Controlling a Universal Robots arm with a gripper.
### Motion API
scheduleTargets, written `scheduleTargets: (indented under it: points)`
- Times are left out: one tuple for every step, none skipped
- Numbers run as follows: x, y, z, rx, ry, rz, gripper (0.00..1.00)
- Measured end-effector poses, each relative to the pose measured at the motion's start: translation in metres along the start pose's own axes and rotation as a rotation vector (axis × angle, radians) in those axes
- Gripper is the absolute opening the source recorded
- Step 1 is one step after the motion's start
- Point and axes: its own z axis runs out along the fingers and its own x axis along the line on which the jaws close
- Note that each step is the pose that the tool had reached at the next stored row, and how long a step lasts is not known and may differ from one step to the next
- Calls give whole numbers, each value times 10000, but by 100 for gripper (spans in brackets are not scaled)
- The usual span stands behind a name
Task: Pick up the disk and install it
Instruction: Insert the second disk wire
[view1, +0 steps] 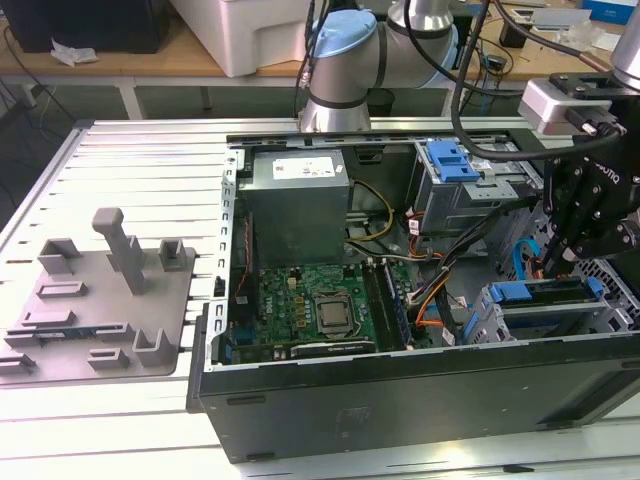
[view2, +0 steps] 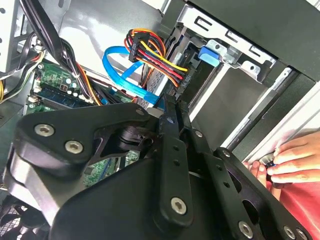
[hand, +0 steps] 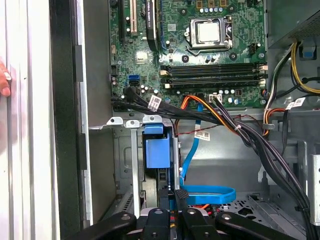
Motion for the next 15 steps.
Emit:
scheduleTargets:
  points:
    - [6,0,1,0,-25,-1,16]
    - [19,0,2,0,-65,-1,16]
    - [32,0,3,0,-100,0,16]
    - [44,0,4,-1,-133,0,16]
    - [49,0,4,-1,-149,-1,16]
    - [53,0,5,-1,-165,-1,16]
    - [59,-1,6,-1,-187,0,16]
    - [64,-1,7,-2,-203,-1,16]
    - [67,-1,8,-2,-214,-1,16]
    - [70,-1,9,-2,-225,-1,16]
    - [71,-1,10,-3,-229,-1,16]
    - [73,-1,11,-3,-233,-1,16]
    - [75,-1,11,-3,-236,0,16]
    - [75,-1,11,-3,-236,0,16]
    - [75,-1,11,-3,-237,-1,16]
